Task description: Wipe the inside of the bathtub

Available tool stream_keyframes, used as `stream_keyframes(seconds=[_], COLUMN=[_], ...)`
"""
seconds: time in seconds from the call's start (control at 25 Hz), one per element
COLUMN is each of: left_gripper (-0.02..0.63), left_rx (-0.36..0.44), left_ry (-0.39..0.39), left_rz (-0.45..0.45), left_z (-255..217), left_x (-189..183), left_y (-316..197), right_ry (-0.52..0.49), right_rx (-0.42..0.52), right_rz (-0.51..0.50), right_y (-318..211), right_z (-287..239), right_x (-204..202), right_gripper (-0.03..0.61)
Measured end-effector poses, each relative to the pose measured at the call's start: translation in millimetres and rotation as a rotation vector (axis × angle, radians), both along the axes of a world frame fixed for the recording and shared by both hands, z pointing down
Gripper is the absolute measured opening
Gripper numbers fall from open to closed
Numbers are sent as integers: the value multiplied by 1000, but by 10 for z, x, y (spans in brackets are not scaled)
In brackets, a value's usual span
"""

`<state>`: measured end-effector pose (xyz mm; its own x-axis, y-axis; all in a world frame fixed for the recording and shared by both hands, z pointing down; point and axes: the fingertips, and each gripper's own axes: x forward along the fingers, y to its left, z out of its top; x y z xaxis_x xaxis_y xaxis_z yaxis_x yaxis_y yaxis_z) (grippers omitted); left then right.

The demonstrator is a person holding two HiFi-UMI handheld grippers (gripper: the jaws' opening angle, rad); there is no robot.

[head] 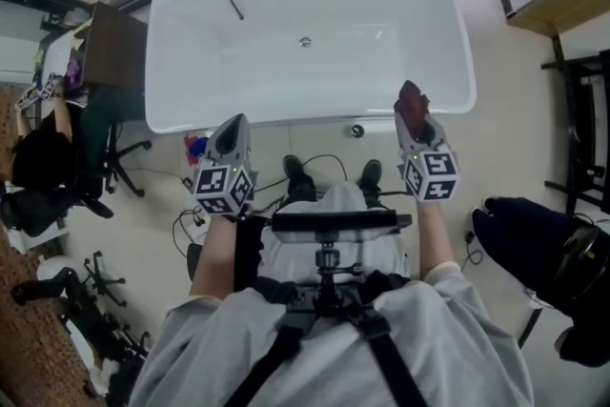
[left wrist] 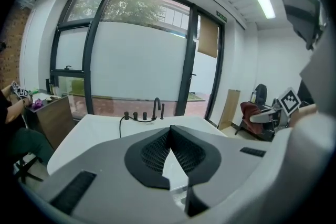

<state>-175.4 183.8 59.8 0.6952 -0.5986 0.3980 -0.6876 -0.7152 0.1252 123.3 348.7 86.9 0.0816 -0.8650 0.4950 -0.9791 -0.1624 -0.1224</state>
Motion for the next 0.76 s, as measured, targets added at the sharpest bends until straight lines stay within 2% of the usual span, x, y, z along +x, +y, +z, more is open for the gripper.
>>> stream_keyframes(seconds=[0.28, 0.76], left_gripper=[7, 6], left_rx=[-41, -51], left_ry=[-36, -16], left_rz=[-38, -92], left_z=[122, 127], left_x=[-143, -234], left_y=[9, 82], right_ry=[-16, -22], right_rx=[-12, -5], right_rz=[-15, -46], right_y=[-57, 7], right_z=[61, 80], right_x=[-16, 31], right_gripper=[110, 110])
